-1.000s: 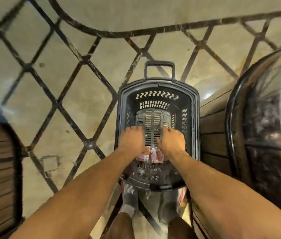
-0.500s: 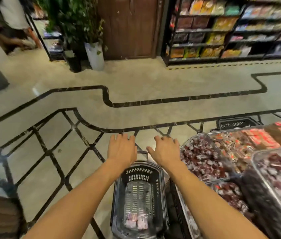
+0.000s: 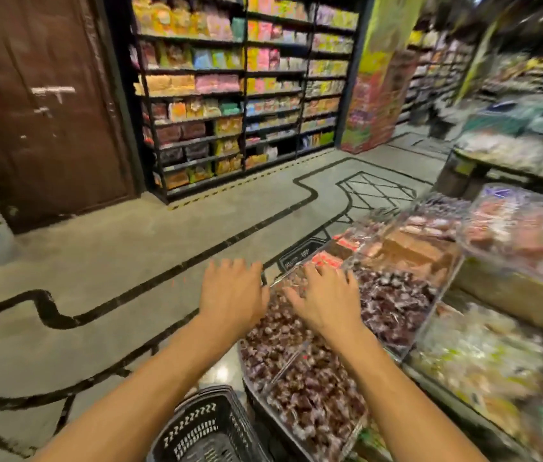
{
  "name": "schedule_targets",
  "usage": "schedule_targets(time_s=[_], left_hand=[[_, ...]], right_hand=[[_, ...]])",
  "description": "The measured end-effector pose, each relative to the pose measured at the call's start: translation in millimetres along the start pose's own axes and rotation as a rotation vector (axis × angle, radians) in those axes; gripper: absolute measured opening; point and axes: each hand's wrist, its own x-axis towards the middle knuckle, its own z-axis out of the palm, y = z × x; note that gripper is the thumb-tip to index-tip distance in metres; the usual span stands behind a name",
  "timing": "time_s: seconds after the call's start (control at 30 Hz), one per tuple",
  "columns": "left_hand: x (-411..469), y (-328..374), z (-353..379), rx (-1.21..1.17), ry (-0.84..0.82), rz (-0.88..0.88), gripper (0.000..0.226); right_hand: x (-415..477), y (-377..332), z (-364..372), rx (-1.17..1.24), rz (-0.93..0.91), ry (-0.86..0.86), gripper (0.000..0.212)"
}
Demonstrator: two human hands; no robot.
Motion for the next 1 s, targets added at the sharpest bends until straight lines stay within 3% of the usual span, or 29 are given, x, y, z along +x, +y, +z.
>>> schedule_targets(time_s=[0.5, 0.77, 1.0], left_hand=[[-73, 338, -56, -0.131, 0.105, 0.641, 0.046], [-155, 494, -77, -0.140, 0.076, 0.795, 0.050], [-198, 575, -73, -0.154, -0.001, 0.857, 0.049]], right_hand=[[-238, 262, -114, -0.173, 0.653, 0.048, 0.071], [-374, 389, -141, -0.201, 0.831, 0.029, 0.072], [-447, 463, -134, -0.200, 0.908, 0.022, 0.059]])
